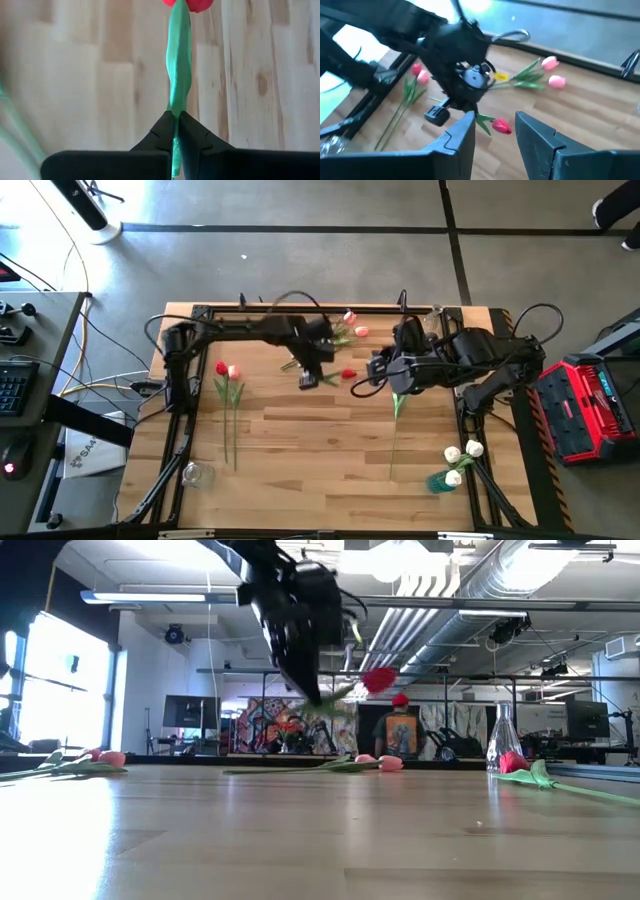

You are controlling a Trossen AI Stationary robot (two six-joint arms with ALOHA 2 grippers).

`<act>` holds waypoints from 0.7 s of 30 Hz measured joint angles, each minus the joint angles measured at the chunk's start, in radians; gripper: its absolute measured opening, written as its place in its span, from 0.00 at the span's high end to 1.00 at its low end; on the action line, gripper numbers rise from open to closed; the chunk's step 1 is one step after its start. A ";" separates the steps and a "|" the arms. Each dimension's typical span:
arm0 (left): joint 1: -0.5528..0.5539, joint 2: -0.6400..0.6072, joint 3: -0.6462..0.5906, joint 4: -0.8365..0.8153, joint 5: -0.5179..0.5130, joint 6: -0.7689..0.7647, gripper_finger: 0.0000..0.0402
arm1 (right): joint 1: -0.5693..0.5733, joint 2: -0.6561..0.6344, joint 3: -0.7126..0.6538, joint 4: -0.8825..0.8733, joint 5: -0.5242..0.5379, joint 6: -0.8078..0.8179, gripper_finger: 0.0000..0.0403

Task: Sort flowers into vase by color
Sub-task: Put the center red flower into the top transparent vase

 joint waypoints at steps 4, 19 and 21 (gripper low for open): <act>0.046 -0.080 0.001 0.022 0.002 0.010 1.00 | -0.017 0.002 0.000 0.000 0.024 -0.032 0.68; 0.140 -0.270 0.002 0.099 0.014 0.010 1.00 | -0.068 0.003 -0.263 0.021 -0.057 -0.006 0.68; 0.151 -0.271 0.002 0.151 0.016 0.009 1.00 | -0.096 -0.020 -0.320 0.021 -0.111 -0.028 0.68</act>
